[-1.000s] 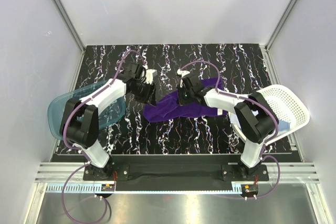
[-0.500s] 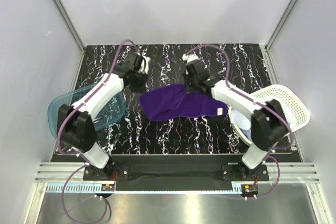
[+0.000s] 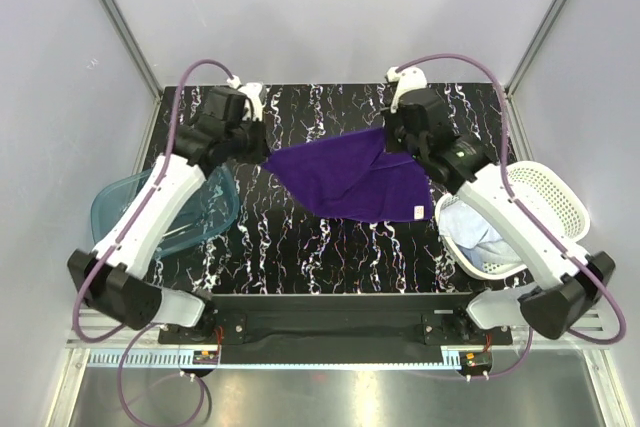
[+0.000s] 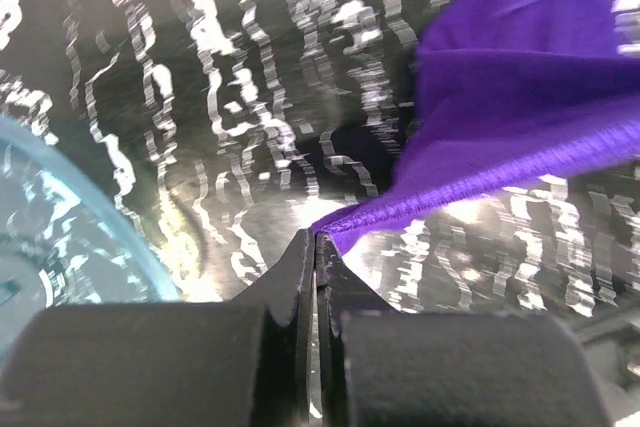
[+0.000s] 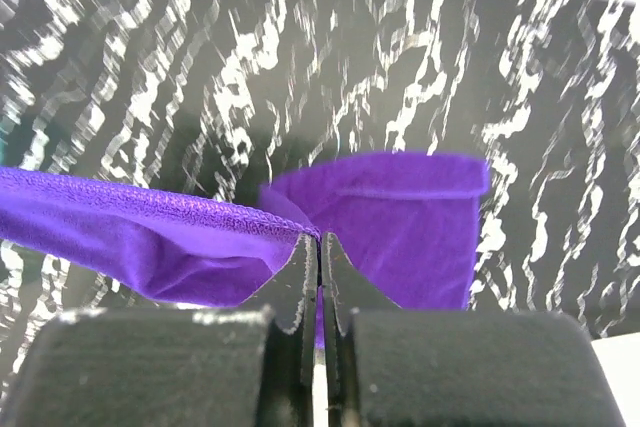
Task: Fold and stack the towels
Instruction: Flatten out the crumpled towel
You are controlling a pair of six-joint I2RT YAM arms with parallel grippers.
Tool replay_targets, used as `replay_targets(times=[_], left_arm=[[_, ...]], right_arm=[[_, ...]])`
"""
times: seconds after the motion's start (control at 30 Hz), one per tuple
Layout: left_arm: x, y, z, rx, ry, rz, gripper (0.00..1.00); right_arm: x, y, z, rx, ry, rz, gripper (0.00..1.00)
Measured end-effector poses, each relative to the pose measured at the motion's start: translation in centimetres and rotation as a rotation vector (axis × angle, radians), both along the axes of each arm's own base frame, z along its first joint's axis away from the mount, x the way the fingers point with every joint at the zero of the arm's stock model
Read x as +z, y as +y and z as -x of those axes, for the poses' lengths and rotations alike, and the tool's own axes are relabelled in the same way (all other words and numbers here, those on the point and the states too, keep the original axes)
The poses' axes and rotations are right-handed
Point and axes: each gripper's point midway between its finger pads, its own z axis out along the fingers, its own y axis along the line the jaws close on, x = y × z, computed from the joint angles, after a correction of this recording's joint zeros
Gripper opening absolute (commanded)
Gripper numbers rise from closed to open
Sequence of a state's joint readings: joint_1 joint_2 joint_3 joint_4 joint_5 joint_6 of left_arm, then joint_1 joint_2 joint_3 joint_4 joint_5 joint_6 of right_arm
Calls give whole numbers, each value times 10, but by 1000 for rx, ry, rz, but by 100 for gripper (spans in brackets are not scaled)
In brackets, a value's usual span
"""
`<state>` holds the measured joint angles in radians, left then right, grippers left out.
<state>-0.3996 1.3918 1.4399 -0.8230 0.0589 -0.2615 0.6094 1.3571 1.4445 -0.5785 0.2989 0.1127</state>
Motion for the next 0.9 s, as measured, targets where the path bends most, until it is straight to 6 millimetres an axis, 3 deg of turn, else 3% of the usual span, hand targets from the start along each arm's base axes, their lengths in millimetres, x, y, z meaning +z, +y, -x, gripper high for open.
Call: replay_targets(times=[0.07,0.23,0.33,0.43,0.53,0.67,0.8,0.9], left_arm=[[28,-5,6,-29,-47,55,0],[149,-19,29,-123,-307,255,0],[218,-31,72,-245,-445,430,0],[260,-43,116,-376,-504,578,0],[288,-48,149,-464,-526,659,0],[312,-45,164,-484,-548,683,0],[317,-43,156,-445,-534,651,0],[303,-42,126,-359,-505,580,0]], right_arm=[[24,-4,5,8,-52,-23,0],[119,-25,48,61,-289,-185,0],[189,-43,100,145,-486,-332,0],[231,-53,148,248,-613,-443,0],[260,-55,185,352,-691,-531,0],[270,-53,199,404,-708,-585,0],[268,-51,193,391,-697,-585,0],[262,-49,175,345,-681,-551,0]])
